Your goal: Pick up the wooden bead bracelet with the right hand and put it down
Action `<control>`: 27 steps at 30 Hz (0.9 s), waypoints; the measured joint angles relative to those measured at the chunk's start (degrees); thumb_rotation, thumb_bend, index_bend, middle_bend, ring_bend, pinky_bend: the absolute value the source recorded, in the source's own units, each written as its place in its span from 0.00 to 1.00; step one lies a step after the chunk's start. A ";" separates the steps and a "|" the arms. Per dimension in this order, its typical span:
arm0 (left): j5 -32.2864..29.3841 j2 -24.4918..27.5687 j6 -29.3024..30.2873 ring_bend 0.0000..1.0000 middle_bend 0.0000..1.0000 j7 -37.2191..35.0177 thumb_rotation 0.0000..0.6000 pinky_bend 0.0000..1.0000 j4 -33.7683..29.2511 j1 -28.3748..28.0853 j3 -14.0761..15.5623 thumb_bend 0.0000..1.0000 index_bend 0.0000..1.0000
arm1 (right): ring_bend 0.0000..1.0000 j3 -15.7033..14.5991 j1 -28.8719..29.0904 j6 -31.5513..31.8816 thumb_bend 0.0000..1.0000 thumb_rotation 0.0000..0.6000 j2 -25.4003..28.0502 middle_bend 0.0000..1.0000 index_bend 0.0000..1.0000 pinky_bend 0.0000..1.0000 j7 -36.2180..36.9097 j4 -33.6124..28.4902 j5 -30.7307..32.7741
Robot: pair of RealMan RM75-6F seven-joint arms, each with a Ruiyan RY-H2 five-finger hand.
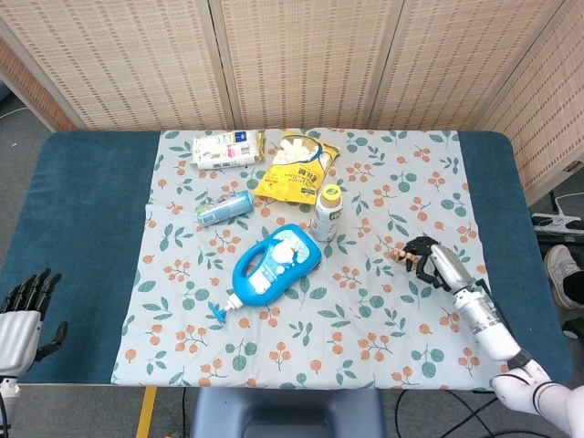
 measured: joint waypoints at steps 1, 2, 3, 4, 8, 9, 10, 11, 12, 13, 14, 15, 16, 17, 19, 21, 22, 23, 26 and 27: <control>0.00 -0.07 -0.06 0.00 0.00 0.17 1.00 0.13 -0.01 -0.02 0.03 0.44 0.00 | 0.20 0.09 -0.15 -0.54 1.00 1.00 -0.59 0.58 0.46 0.12 -2.43 1.92 0.28; -0.01 -0.14 -0.13 0.00 0.00 0.32 1.00 0.13 -0.01 -0.06 0.05 0.44 0.00 | 0.20 0.08 -0.31 -1.32 1.00 1.00 -1.28 0.58 0.45 0.12 -5.47 3.99 0.48; -0.04 -0.24 -0.23 0.00 0.00 0.52 1.00 0.12 0.00 -0.12 0.06 0.44 0.00 | 0.19 0.00 -0.40 -1.88 1.00 1.00 -1.70 0.57 0.43 0.11 -7.61 5.07 0.52; -0.09 -0.32 -0.30 0.00 0.00 0.65 1.00 0.13 0.00 -0.15 0.06 0.44 0.00 | 0.18 -0.11 -0.48 -2.36 1.00 1.00 -2.07 0.55 0.41 0.10 -9.63 5.82 0.49; -0.29 -0.37 -0.29 0.00 0.00 0.74 1.00 0.13 -0.06 -0.15 0.00 0.46 0.00 | 0.16 -0.78 -0.93 -3.51 1.00 1.00 -2.92 0.50 0.33 0.09 -16.97 6.25 -0.26; -0.29 -0.31 -0.23 0.00 0.00 0.63 1.00 0.13 -0.09 -0.12 -0.01 0.46 0.00 | 0.15 -0.92 -1.05 -3.55 1.00 1.00 -2.86 0.48 0.31 0.08 -17.84 5.79 -0.47; -0.27 -0.26 -0.16 0.00 0.00 0.53 1.00 0.13 -0.11 -0.09 -0.02 0.46 0.00 | 0.14 -1.04 -1.16 -3.57 0.99 0.98 -2.74 0.46 0.28 0.08 -18.49 5.28 -0.63; -0.24 -0.20 -0.09 0.00 0.00 0.43 1.00 0.13 -0.13 -0.07 -0.04 0.46 0.00 | 0.12 -1.20 -1.32 -3.63 0.92 0.95 -2.48 0.43 0.23 0.07 -19.29 4.55 -0.80; -0.20 -0.17 -0.03 0.00 0.00 0.30 1.00 0.13 -0.16 -0.04 -0.05 0.47 0.00 | 0.11 -1.35 -1.44 -3.73 0.83 0.90 -2.19 0.40 0.19 0.06 -20.03 3.88 -0.90; -0.16 -0.15 0.03 0.00 0.00 0.18 1.00 0.13 -0.17 -0.02 -0.05 0.47 0.00 | 0.07 -1.50 -1.56 -3.90 0.67 0.85 -1.82 0.36 0.12 0.04 -21.02 3.13 -0.97; -0.06 -0.14 0.09 0.00 0.00 0.12 1.00 0.13 -0.16 -0.01 -0.05 0.48 0.00 | 0.04 -1.76 -1.68 -4.34 0.51 0.81 -1.17 0.30 0.06 0.02 -22.72 2.00 -1.00; 0.07 -0.12 0.13 0.00 0.00 0.03 1.00 0.13 -0.12 -0.01 -0.03 0.48 0.00 | 0.02 -1.98 -1.74 -4.87 0.42 0.79 -0.56 0.25 0.02 0.01 -24.26 1.01 -0.98; 0.12 -0.10 0.12 0.00 0.00 -0.07 1.00 0.13 -0.12 -0.02 0.00 0.48 0.00 | 0.00 -2.18 -1.78 -5.53 0.35 0.78 0.17 0.20 0.00 0.00 -26.02 -0.13 -0.89; 0.16 -0.06 0.10 0.00 0.00 -0.19 1.00 0.13 -0.13 -0.03 0.01 0.48 0.00 | 0.00 -2.34 -1.87 -6.38 0.32 0.77 1.26 0.16 0.00 0.00 -28.66 -1.91 -0.66; 0.23 0.02 0.13 0.00 0.00 -0.35 1.00 0.13 -0.12 -0.03 0.01 0.48 0.00 | 0.00 -2.27 -2.23 -6.93 0.30 0.77 2.96 0.12 0.00 0.00 -33.06 -5.23 -0.01; 0.34 0.05 0.32 0.00 0.00 -0.42 1.00 0.13 -0.13 0.01 0.00 0.48 0.00 | 0.00 -1.70 -3.18 -5.96 0.29 0.77 4.85 0.08 0.00 0.00 -37.86 -9.89 0.87; 0.41 0.06 0.41 0.00 0.00 -0.42 1.00 0.13 -0.14 0.03 0.00 0.48 0.00 | 0.00 -1.37 -3.73 -4.85 0.29 0.78 5.54 0.07 0.00 0.00 -39.38 -11.89 1.11; 0.48 0.06 0.48 0.00 0.00 -0.38 1.00 0.13 -0.13 0.05 0.00 0.48 0.00 | 0.00 -0.93 -4.55 -2.79 0.29 0.79 6.40 0.05 0.00 0.00 -40.79 -14.19 1.29; 0.64 -0.01 0.65 0.00 0.00 -0.37 1.00 0.12 0.00 0.06 -0.03 0.47 0.00 | 0.00 0.04 -7.04 4.69 0.29 0.79 8.69 0.01 0.00 0.00 -43.53 -18.77 1.03; 0.71 -0.04 0.72 0.00 0.00 -0.48 1.00 0.12 0.09 0.06 -0.04 0.47 0.00 | 0.00 0.29 -7.91 7.36 0.29 0.79 9.42 0.01 0.00 0.00 -44.75 -20.36 0.81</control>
